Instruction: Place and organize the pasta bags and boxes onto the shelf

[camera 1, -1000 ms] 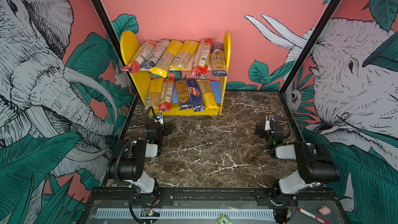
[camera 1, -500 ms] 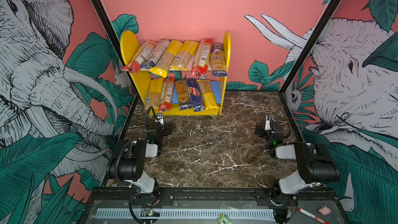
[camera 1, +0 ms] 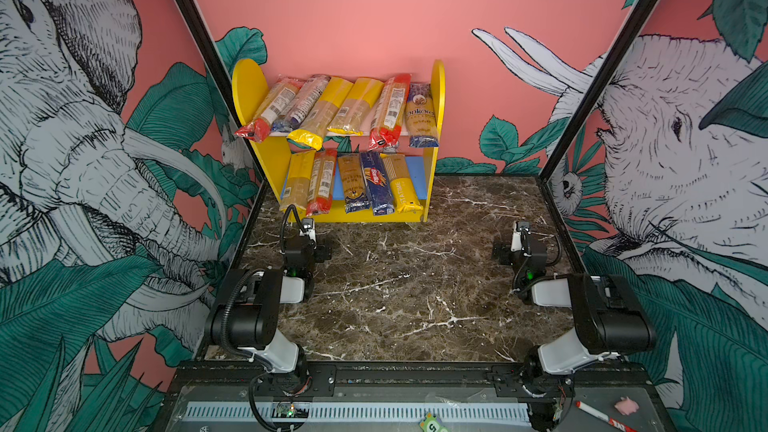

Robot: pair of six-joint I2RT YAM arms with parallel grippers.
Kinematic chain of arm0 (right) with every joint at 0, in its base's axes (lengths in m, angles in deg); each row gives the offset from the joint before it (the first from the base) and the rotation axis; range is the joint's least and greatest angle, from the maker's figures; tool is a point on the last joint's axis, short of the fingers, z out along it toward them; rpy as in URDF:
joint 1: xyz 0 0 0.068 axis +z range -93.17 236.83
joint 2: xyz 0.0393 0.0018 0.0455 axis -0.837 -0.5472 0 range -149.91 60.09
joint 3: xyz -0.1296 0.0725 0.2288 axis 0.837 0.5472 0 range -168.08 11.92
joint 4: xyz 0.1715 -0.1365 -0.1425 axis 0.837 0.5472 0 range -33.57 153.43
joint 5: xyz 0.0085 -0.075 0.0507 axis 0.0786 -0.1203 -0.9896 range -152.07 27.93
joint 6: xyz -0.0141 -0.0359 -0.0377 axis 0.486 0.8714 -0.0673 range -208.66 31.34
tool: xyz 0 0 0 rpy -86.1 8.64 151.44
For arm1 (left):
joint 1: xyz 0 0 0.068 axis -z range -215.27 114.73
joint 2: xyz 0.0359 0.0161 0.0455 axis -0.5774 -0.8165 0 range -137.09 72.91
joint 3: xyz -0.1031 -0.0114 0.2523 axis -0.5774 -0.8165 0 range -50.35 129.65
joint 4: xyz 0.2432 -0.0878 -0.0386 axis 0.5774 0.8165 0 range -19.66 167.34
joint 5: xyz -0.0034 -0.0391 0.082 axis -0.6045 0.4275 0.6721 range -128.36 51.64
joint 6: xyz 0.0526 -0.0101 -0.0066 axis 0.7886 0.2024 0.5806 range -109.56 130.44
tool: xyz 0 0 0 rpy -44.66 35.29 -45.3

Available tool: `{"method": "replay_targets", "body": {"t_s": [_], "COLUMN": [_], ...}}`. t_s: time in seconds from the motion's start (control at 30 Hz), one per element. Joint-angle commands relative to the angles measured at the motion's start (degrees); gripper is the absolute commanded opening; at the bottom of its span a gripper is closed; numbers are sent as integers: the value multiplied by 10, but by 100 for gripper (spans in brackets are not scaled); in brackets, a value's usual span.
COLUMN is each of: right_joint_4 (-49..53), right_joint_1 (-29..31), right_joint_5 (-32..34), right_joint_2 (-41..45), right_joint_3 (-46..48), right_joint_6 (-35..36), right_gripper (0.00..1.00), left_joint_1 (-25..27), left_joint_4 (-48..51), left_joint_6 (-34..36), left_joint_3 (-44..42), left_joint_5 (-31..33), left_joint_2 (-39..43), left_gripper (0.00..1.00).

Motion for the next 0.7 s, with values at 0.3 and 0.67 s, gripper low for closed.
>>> {"method": "replay_targets", "body": {"t_s": [0.3,0.67], "right_joint_4": [-18,-17], "right_joint_1": [2,2], "right_joint_5": [-25,-25], "right_joint_2": [1,1], "right_joint_3": [-8,-8], "right_joint_6": [9,9], "right_gripper": [99,99], "left_joint_1": [-3,-3], "left_joint_4": [-1,-2], "left_joint_6": [9,9], "left_joint_3": [5,5], "left_joint_5": [-2,-3], "left_joint_2": [11,11], "left_gripper": [100,99]}}
